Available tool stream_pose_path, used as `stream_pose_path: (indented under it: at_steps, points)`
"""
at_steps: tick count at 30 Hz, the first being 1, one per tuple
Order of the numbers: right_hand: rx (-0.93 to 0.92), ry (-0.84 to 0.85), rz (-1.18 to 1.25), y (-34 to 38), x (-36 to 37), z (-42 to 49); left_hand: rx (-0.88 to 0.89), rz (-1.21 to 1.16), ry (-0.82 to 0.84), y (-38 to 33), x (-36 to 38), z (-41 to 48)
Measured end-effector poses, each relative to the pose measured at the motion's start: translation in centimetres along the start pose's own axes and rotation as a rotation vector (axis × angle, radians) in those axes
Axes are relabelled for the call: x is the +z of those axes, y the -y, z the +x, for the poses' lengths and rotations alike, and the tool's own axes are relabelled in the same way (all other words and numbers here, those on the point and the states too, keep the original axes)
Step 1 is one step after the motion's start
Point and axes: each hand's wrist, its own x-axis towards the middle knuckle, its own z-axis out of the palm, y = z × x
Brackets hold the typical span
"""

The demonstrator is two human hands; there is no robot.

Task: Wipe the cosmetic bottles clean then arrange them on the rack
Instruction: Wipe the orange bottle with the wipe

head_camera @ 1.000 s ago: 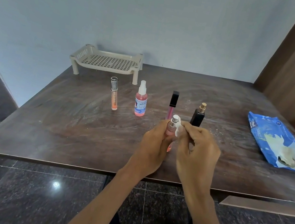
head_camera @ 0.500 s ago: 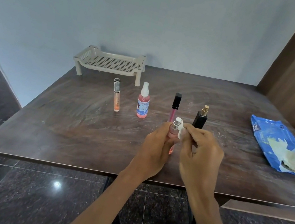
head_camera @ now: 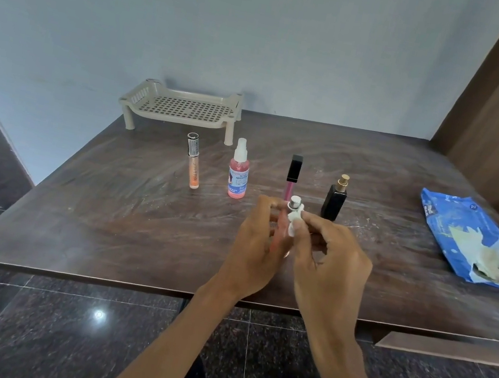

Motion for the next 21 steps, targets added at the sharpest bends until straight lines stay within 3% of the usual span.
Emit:
stream_pose_path:
  at_steps: [10,21]
  points:
    - [-0.014,0.107,-0.115,-1.2,1.2,2.8,0.008,0.055,-0.066,0.1,-0.4,-0.1]
    - [-0.024,0.002,-0.068,-0.6,0.6,1.4,0.043,0.103,-0.014,0.1,-0.3,-0.4]
